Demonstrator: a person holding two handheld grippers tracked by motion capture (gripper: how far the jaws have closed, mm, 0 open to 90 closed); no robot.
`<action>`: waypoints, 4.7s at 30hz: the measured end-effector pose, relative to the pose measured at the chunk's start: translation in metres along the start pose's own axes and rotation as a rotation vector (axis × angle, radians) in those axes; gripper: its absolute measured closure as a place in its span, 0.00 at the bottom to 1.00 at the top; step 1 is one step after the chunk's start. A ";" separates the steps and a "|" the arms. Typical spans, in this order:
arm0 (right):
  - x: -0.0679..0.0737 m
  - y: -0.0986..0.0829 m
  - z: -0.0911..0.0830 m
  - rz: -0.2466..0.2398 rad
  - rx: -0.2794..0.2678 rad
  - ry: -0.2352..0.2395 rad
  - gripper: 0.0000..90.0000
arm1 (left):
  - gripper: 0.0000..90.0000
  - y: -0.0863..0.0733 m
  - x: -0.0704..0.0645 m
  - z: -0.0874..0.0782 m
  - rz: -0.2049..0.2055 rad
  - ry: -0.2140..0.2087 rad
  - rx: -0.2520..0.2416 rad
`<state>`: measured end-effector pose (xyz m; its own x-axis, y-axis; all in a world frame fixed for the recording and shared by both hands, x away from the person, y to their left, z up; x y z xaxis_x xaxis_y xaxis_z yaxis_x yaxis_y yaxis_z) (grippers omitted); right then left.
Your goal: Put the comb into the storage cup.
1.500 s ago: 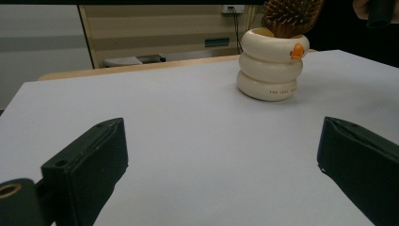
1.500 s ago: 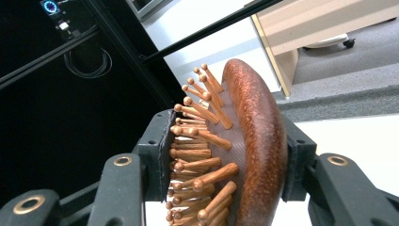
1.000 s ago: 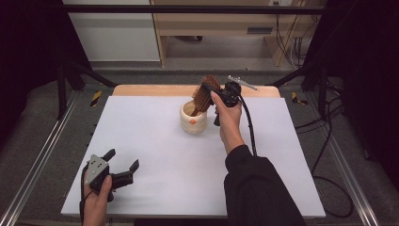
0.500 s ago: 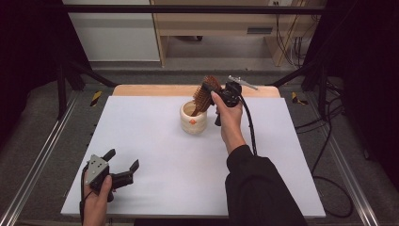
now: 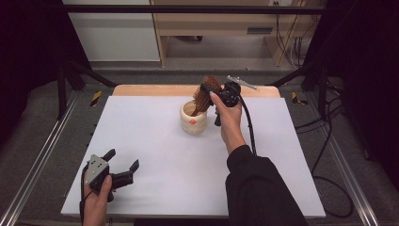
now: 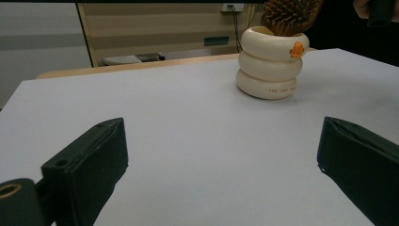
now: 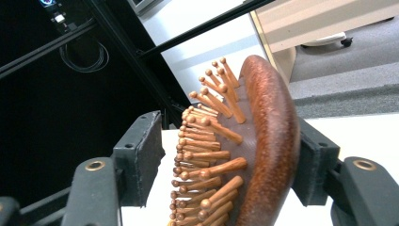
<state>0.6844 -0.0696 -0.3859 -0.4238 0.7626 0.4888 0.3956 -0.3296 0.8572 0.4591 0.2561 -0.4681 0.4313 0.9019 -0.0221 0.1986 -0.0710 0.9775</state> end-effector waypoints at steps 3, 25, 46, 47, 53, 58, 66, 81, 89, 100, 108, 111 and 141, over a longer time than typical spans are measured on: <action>0.000 -0.001 0.000 -0.001 0.005 -0.002 0.37 | 0.03 0.000 0.000 0.000 -0.001 0.000 0.000; -0.001 -0.001 0.000 -0.009 0.020 -0.017 0.27 | 0.03 0.000 0.000 0.000 0.000 0.000 0.001; -0.005 0.002 -0.003 -0.063 0.027 -0.081 0.17 | 0.03 0.000 0.000 0.000 -0.001 0.002 0.000; -0.005 0.002 -0.003 -0.065 0.026 -0.083 0.16 | 0.03 0.000 0.000 0.000 -0.001 0.002 0.000; -0.004 0.005 -0.008 -0.118 0.020 -0.112 0.15 | 0.03 0.000 0.000 0.000 -0.002 0.003 -0.002; -0.002 0.008 -0.013 -0.187 0.012 -0.136 0.12 | 0.03 0.000 0.000 0.000 -0.002 0.004 -0.002; 0.003 0.020 -0.027 -0.263 -0.044 -0.154 0.10 | 0.03 0.000 0.001 -0.001 -0.004 0.009 -0.002; 0.009 0.038 -0.056 -0.312 -0.070 -0.103 0.08 | 0.02 0.002 0.005 -0.003 -0.006 0.041 -0.021; 0.007 0.041 -0.064 -0.331 -0.066 -0.084 0.08 | 0.02 0.003 0.008 -0.004 -0.008 0.053 -0.028; 0.004 0.040 -0.076 -0.338 -0.066 -0.069 0.10 | 0.02 0.004 0.010 -0.006 -0.014 0.051 -0.040; 0.004 0.046 -0.085 -0.335 -0.076 -0.059 0.10 | 0.02 0.004 0.010 -0.005 -0.013 0.051 -0.039; 0.003 0.049 -0.088 -0.328 -0.082 -0.059 0.10 | 0.02 0.004 0.011 -0.006 -0.016 0.053 -0.042; 0.004 0.062 -0.106 -0.321 -0.113 -0.044 0.07 | 0.02 0.004 0.012 -0.006 -0.015 0.054 -0.042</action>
<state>0.6213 -0.1461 -0.3133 -0.4759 0.8597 0.1855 0.1536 -0.1264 0.9800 0.4602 0.2689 -0.4629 0.3800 0.9246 -0.0266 0.1668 -0.0402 0.9852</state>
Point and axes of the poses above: each handheld gripper's, and its own axes: z roughly forward along the jaws, y roughly out of its top, x roughly to its left, the point moved 6 cm from there along z, roughly forward along the jaws, and after that the axes turned 2 degrees about -x, right-handed, at the moved point
